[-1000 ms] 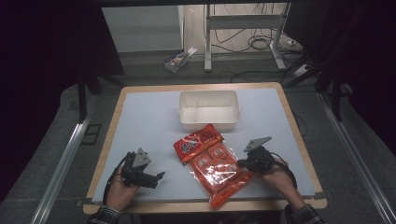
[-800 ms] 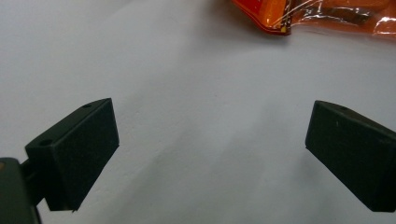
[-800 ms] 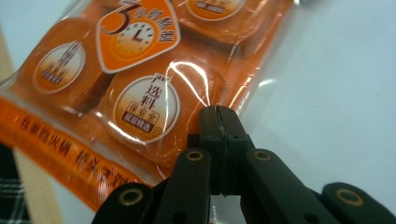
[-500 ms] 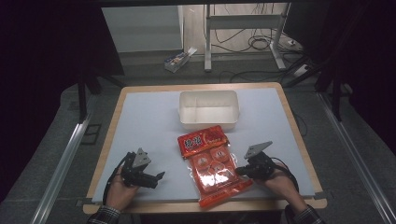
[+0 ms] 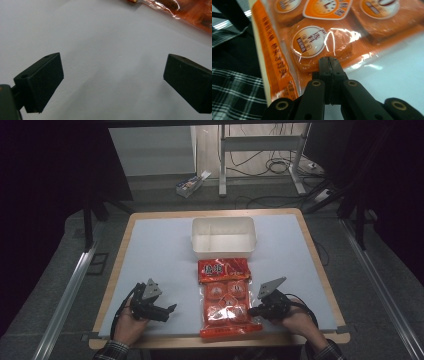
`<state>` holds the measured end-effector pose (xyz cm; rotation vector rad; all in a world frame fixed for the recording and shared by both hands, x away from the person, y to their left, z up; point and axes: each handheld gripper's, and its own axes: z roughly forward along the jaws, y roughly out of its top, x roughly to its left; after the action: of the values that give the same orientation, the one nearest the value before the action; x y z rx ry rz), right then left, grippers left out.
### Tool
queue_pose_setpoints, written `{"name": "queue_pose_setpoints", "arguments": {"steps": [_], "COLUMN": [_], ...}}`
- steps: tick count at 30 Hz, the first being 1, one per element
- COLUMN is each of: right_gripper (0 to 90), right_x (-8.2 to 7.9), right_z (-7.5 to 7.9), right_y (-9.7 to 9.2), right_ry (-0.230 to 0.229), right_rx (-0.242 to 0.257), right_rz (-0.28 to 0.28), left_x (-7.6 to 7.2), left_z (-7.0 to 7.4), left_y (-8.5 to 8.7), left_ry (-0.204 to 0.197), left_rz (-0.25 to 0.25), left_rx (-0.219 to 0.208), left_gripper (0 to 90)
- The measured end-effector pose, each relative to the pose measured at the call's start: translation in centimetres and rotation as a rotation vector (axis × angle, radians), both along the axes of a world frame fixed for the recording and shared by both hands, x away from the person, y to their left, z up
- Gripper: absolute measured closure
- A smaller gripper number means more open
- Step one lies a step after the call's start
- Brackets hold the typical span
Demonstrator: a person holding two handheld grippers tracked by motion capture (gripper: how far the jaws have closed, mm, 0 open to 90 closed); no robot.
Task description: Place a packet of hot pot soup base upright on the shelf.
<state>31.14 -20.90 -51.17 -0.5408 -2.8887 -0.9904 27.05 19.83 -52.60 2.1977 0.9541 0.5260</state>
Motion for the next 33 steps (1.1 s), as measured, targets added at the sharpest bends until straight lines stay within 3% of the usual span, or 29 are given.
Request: {"name": "queue_pose_setpoints", "arguments": {"steps": [12, 19, 22, 25, 30, 33], "right_gripper": [89.5, 89.3, 89.3, 89.3, 89.3, 89.3], "right_x": [-1.5, -2.7, -3.4, -3.6, -4.2, -4.2], "right_z": [-0.3, -0.5, -0.4, -0.5, -0.5, -0.3], "right_y": [1.8, 4.2, 5.6, 6.5, 8.0, 8.2], "right_ry": [0.016, 0.046, 0.015, 0.024, 0.002, -0.015], "right_rx": [0.018, 0.034, 0.021, 0.029, 0.029, 0.013], "right_rz": [0.077, 0.151, 0.164, 0.18, 0.165, 0.187], "left_x": [0.1, 0.1, 0.1, 0.1, 0.1, 0.1], "left_z": [0.0, 0.0, -0.1, 0.0, 0.0, 0.0], "left_y": [-0.2, -0.3, -0.3, -0.3, -0.3, -0.2], "left_ry": [0.002, 0.002, 0.003, 0.0, 0.001, -0.002], "left_rz": [-0.003, -0.003, -0.004, -0.007, -0.008, -0.005], "left_rx": [0.006, 0.009, 0.011, 0.013, 0.021, 0.014], "left_gripper": [2.7, 2.7, 2.7, 2.7, 2.8, 2.8]}}
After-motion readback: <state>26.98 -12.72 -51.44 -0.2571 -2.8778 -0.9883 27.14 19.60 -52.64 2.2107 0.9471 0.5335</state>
